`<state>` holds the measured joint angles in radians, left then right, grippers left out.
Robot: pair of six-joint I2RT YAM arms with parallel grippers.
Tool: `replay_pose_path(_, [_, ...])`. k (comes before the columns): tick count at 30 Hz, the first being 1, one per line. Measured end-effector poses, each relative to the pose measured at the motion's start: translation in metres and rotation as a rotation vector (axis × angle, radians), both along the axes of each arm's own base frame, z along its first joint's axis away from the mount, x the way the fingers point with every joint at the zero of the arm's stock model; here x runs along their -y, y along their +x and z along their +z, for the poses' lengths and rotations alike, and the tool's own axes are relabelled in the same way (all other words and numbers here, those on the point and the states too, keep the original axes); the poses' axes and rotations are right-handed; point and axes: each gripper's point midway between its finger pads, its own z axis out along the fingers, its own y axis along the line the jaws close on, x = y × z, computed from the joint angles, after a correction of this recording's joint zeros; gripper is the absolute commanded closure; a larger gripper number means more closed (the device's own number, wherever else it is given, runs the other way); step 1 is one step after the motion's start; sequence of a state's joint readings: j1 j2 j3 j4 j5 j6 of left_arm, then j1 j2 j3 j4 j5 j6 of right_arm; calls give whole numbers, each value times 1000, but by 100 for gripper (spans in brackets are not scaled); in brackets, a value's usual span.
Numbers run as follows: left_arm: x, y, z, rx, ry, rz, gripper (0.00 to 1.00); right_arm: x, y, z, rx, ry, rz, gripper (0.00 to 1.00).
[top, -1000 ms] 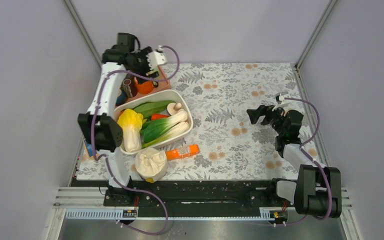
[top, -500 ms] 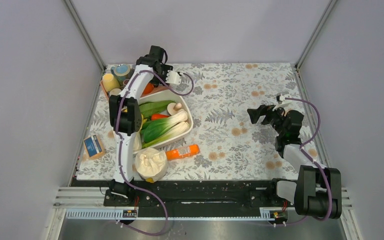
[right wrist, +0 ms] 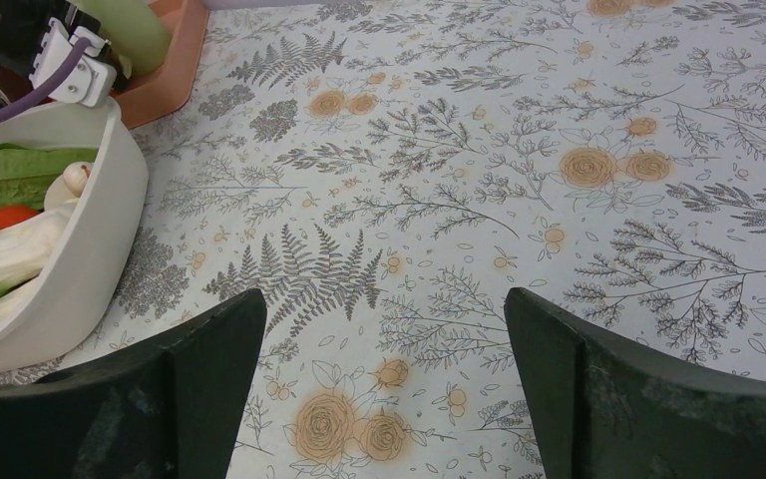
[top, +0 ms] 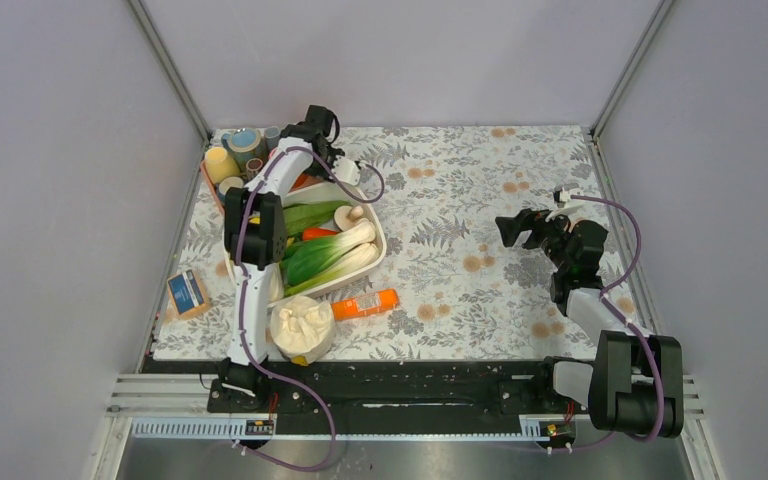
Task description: Turn the mug right side up
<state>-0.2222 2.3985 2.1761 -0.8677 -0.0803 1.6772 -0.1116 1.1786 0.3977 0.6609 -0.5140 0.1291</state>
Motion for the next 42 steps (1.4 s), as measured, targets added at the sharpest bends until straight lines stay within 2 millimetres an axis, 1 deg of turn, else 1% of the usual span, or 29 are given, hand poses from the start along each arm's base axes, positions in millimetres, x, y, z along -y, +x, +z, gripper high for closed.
replay_pose_path(4, [0, 9, 3, 46, 22, 10, 75, 0, 0, 0, 0, 0, -1, 1])
replay_pose_path(8, [1, 13, 4, 68, 42, 9, 82, 0, 0, 0, 0, 0, -1, 1])
replay_pose_path(9, [1, 14, 3, 72, 47, 8, 87, 0, 0, 0, 0, 0, -1, 1])
replay_pose_path(11, [1, 18, 2, 96, 47, 8, 100, 0, 0, 0, 0, 0, -1, 1])
replay_pose_path(14, [3, 23, 0, 133, 51, 9, 100, 0, 0, 0, 0, 0, -1, 1])
replay_pose_path(18, [3, 26, 1, 170, 50, 15, 100, 0, 0, 0, 1, 0, -2, 1])
replay_pose_path(24, [3, 24, 8, 246, -16, 58, 100, 1, -1, -3, -4, 0, -8, 1])
replay_pose_path(28, [-2, 20, 25, 297, -92, 108, 100, 1, -1, -3, -3, 2, -9, 1])
replay_pose_path(31, [-6, 21, 35, 331, -143, 145, 100, 1, -2, -2, -1, 2, -9, 1])
replay_pose_path(42, [-32, 35, 55, 456, -338, 379, 100, 2, -2, -1, 0, 22, -25, 1])
